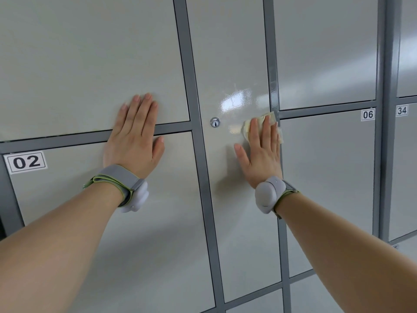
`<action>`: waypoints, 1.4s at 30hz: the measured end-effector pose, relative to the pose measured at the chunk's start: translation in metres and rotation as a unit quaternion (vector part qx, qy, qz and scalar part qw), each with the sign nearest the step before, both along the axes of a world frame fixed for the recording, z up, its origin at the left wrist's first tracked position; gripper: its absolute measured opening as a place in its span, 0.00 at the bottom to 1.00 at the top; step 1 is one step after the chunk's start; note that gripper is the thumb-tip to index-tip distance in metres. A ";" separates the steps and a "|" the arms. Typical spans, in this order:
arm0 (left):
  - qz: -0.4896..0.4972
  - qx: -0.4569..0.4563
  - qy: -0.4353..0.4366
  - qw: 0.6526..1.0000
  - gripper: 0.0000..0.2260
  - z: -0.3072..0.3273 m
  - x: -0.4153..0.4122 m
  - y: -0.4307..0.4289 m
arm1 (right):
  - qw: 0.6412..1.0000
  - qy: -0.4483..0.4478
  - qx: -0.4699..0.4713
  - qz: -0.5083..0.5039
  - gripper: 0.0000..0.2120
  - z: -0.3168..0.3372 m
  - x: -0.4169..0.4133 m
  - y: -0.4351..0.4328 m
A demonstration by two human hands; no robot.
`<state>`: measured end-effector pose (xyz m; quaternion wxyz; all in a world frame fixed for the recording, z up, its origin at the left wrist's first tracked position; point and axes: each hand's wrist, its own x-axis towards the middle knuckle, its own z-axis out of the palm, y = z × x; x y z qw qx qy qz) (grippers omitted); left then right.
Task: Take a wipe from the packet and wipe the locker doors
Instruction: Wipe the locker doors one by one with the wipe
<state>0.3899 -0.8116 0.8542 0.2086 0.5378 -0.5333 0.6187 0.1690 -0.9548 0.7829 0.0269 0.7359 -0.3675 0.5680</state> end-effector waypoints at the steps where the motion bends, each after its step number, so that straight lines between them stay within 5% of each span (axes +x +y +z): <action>1: 0.000 0.000 -0.001 1.000 0.27 0.000 0.000 0.000 | 1.000 0.002 -0.001 0.001 0.39 -0.001 0.000 0.001; 10: 0.000 0.000 0.007 1.000 0.27 0.000 0.001 0.000 | 0.995 0.096 -0.022 0.004 0.38 -0.053 0.000 0.008; 17: 0.001 -0.005 0.001 1.000 0.27 0.000 -0.001 0.001 | 0.998 0.046 -0.004 0.039 0.36 -0.019 0.002 0.010; 24: -0.008 -0.004 0.002 1.000 0.27 0.000 0.001 0.000 | 0.986 0.123 -0.094 0.068 0.36 -0.067 0.012 0.018; 33: -0.007 -0.008 0.000 1.000 0.27 0.001 0.001 0.000 | 0.992 -0.012 -0.075 0.103 0.35 -0.015 0.014 0.010; 42: -0.025 0.006 0.007 1.000 0.27 0.000 -0.001 0.003 | 0.984 0.114 -0.116 0.077 0.34 -0.057 0.011 0.017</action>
